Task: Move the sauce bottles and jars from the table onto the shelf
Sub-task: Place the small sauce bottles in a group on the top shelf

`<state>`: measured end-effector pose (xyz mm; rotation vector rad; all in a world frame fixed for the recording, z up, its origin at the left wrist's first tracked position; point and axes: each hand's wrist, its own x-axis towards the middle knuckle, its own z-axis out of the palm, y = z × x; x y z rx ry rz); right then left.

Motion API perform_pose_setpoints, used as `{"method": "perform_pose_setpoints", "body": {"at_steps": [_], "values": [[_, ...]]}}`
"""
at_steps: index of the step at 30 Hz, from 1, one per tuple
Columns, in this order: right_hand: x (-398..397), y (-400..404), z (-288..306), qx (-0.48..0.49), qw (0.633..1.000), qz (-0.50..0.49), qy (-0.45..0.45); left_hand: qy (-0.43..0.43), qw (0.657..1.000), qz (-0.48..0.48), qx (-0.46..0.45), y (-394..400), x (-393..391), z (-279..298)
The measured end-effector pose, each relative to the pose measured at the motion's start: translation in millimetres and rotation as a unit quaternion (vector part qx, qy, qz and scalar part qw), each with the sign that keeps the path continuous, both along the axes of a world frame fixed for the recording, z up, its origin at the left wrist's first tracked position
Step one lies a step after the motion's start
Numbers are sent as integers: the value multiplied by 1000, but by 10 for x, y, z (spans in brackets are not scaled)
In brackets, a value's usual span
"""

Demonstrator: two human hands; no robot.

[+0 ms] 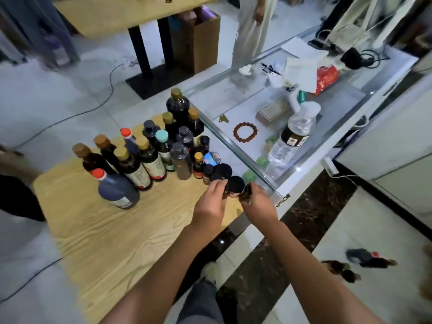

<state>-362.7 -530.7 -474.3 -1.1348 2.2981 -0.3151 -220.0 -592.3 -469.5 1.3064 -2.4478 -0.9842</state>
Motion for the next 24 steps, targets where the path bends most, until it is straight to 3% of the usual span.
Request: {"method": "perform_pose_setpoints", "body": {"at_steps": [4, 8, 19, 24], "values": [[-58, -84, -84, 19, 999, 20, 39, -21, 999, 31, 16, -164, -99, -254], [-154, -114, -157, 26, 997, 47, 64, -3, 1000, 4, -23, -210, -224, -484], [-433, -85, -243, 4, 1000, 5, 16, -82, 995, -3, -60, -225, -430, -385], [-474, -16, -230, -26, 999, 1, -34, 16, 1000, 25, 10, -153, -372, -492]]}}
